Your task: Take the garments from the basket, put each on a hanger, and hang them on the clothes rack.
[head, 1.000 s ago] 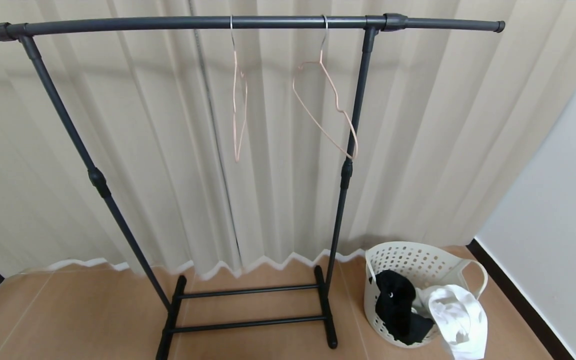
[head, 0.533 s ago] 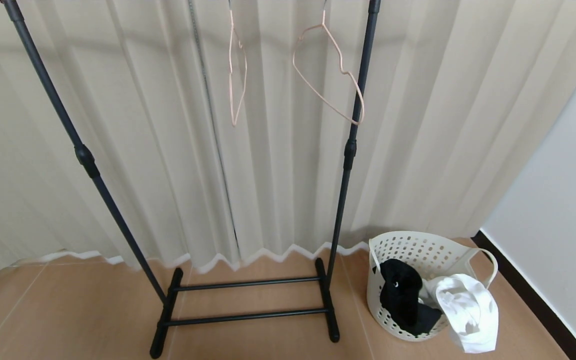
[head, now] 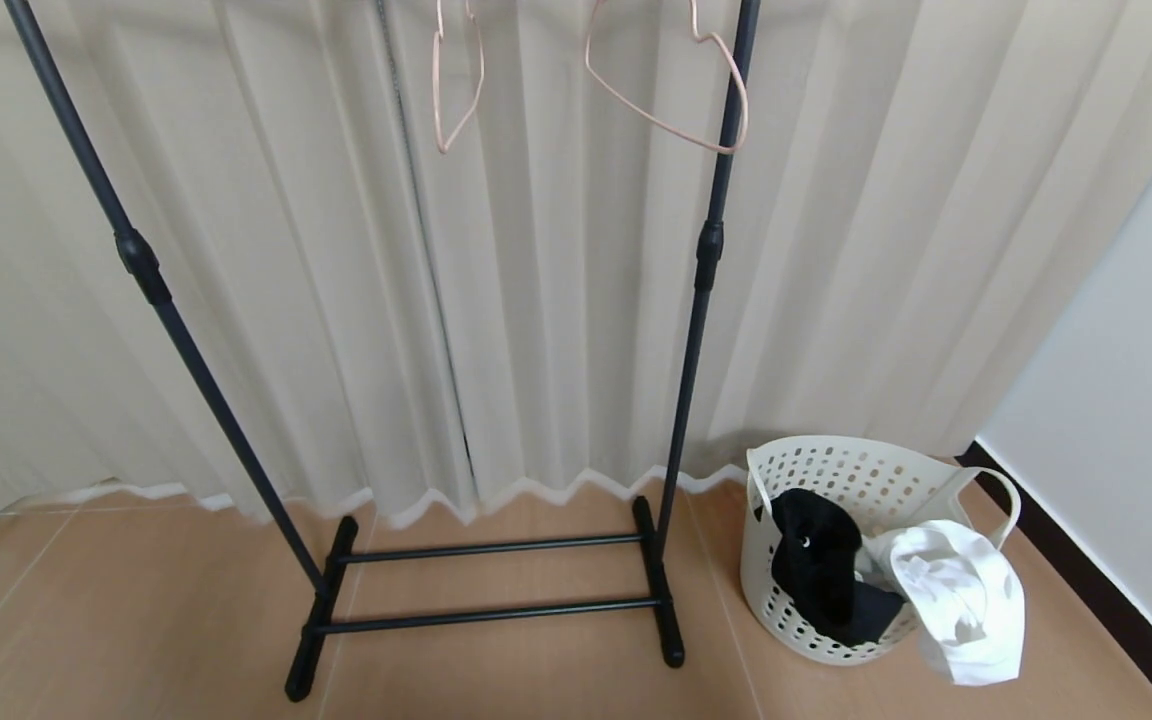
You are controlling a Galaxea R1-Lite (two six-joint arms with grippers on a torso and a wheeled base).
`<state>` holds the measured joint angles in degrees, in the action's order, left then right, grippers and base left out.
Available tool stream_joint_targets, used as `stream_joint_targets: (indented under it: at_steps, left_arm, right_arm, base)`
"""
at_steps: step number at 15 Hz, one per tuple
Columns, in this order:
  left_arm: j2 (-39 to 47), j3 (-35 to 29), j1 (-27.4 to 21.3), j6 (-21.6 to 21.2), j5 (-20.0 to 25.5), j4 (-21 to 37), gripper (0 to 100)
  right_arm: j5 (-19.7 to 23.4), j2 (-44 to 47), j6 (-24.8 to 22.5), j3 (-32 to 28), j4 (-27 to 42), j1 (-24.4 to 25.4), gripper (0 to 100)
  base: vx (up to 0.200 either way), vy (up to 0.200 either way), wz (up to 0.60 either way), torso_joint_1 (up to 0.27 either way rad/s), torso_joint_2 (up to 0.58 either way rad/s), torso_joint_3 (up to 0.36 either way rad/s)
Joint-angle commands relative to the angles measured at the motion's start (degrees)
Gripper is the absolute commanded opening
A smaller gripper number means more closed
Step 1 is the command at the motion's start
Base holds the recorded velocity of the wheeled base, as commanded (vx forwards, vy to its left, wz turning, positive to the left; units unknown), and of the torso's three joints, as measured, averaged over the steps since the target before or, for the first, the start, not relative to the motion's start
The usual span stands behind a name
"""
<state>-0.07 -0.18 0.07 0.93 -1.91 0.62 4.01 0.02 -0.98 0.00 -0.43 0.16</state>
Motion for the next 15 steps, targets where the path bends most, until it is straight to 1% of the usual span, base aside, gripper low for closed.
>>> stream_joint_targets:
  at_steps: [1, 5, 8, 11, 14, 15]
  left_arm:
    - [0.07, 0.01, 0.01, -0.05, -0.02, -0.01, 100]
    - [0.07, 0.01, 0.01, -0.05, -0.02, 0.08, 100]
    - [0.07, 0.01, 0.01, 0.04, -0.02, -0.01, 100]
    - [0.07, 0.01, 0.01, 0.04, -0.02, 0.08, 100]
    - [0.07, 0.01, 0.01, -0.05, -0.02, 0.08, 100]
    - [0.07, -0.08, 0.01, -0.05, -0.02, 0.08, 100]
  right_arm:
    - [0.12, -0.02, -0.08, 0.00, -0.01, -0.07, 100]
    - [0.12, -0.02, -0.08, 0.00, -0.01, 0.02, 100]
    - [0.12, -0.02, 0.01, 0.00, -0.01, 0.02, 100]
    - [0.12, -0.02, 0.18, 0.00, -0.01, 0.02, 100]
    - [0.03, -0.02, 0.18, 0.00, -0.01, 0.02, 100]
    - [-0.06, -0.02, 0.18, 0.00, -0.01, 0.02, 100]
  base:
    - [0.000, 0.000, 0.00, -0.017, 0.20, 0.183]
    - [0.200, 0.000, 0.00, -0.010, 0.06, 0.063]
    - [0.000, 0.000, 0.00, 0.000, 0.00, 0.000]
    - [0.000, 0.000, -0.60, -0.004, 0.00, 0.009]
    - [0.000, 0.000, 0.00, 0.000, 0.00, 0.000]
    - [0.200, 0.000, 0.00, 0.002, 0.00, 0.007]
